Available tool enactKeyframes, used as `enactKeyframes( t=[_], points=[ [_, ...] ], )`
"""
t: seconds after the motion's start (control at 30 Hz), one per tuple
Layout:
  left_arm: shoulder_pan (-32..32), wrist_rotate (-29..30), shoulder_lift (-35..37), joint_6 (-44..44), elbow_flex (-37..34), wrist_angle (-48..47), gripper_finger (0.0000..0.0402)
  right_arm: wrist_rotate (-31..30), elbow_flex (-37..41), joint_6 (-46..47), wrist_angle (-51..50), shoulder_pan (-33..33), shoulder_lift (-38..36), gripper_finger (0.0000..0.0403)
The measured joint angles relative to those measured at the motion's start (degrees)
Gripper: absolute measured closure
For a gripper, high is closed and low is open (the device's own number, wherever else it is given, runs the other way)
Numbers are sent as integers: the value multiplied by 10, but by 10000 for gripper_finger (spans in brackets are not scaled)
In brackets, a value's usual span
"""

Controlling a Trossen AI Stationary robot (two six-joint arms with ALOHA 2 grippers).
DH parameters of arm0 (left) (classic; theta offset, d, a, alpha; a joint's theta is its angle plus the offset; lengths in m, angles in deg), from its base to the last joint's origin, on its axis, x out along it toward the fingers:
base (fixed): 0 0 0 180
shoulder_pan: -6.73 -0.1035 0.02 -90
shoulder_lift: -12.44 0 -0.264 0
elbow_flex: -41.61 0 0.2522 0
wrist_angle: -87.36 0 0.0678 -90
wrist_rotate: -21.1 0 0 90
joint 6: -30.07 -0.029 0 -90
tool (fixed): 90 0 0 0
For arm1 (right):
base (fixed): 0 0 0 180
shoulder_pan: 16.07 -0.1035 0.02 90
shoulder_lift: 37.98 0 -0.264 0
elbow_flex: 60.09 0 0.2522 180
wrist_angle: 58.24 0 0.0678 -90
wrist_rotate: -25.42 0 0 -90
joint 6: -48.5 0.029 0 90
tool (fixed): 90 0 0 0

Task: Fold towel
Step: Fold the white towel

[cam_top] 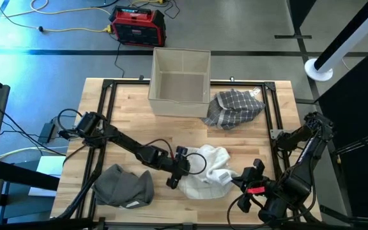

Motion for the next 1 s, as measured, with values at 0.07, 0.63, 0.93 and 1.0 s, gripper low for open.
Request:
enactKeyframes(
  t=[0.07,0.63,0.93,1.0],
  points=[
    [-1,0,2,10,1,6,288,0,0,0,-3,0,0,403],
    [20,7,111,85,1,-22,398,-7,0,0,-120,7,-16,403],
    [88,167,358,102,2,-120,398,5,15,-21,-96,25,-57,403],
    [118,217,398,102,2,-129,398,30,25,-34,-79,28,-60,403]
  ],
)
